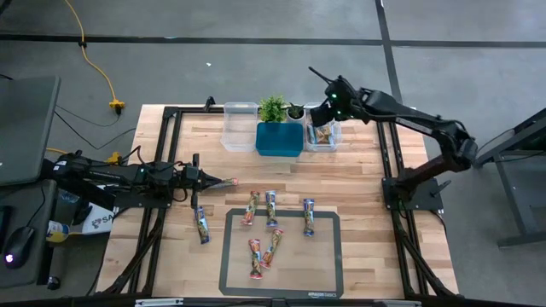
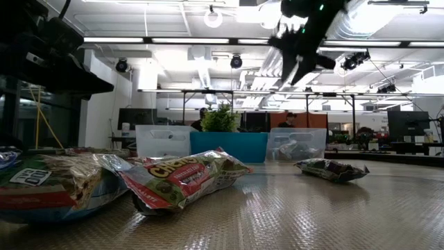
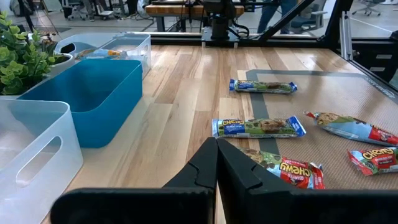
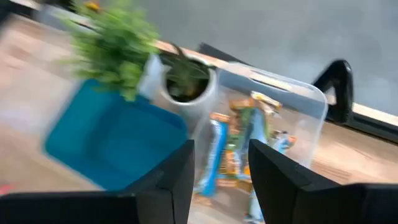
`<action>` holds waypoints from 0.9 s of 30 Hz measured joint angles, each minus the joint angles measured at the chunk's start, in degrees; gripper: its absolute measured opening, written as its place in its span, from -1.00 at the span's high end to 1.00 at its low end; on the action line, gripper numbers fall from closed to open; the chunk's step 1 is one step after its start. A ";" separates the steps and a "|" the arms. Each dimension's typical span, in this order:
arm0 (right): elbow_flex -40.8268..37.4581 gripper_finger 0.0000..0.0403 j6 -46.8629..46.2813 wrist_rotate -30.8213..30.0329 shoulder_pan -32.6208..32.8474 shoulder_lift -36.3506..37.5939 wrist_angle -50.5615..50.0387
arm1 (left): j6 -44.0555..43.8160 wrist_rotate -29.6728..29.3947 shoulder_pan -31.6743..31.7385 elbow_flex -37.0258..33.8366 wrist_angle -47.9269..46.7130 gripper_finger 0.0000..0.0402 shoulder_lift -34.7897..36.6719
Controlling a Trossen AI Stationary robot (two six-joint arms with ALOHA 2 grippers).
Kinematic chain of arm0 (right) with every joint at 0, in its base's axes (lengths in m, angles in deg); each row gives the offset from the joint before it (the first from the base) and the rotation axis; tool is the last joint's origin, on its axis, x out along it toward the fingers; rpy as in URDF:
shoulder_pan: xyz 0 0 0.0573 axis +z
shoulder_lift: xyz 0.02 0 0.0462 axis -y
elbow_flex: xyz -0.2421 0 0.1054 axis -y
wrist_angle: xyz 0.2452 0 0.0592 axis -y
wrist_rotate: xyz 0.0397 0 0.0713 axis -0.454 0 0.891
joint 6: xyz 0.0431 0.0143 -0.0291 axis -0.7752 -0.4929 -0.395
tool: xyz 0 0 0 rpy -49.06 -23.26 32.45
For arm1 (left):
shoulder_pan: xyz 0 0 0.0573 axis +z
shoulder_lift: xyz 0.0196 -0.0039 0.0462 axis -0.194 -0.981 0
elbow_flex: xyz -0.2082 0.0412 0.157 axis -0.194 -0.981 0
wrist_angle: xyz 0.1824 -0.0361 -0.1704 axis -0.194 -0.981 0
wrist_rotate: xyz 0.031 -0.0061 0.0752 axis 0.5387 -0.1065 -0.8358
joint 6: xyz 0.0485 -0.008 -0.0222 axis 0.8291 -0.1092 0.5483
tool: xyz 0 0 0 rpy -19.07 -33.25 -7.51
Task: Pick and place Granola Bars by type
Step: Put the blue granola bar into the blue bin
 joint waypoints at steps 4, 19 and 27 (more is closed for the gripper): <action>0.00 0.34 -2.33 -0.12 3.64 4.92 1.32 | 0.00 0.00 0.01 0.00 0.00 0.99 0.00; 0.00 0.34 -15.18 -0.50 22.73 12.41 7.39 | 0.01 0.00 -0.01 -0.01 0.00 0.99 -0.02; 0.00 0.34 -25.92 -3.79 34.85 12.26 8.28 | 0.00 0.00 0.01 -0.02 0.00 0.99 -0.02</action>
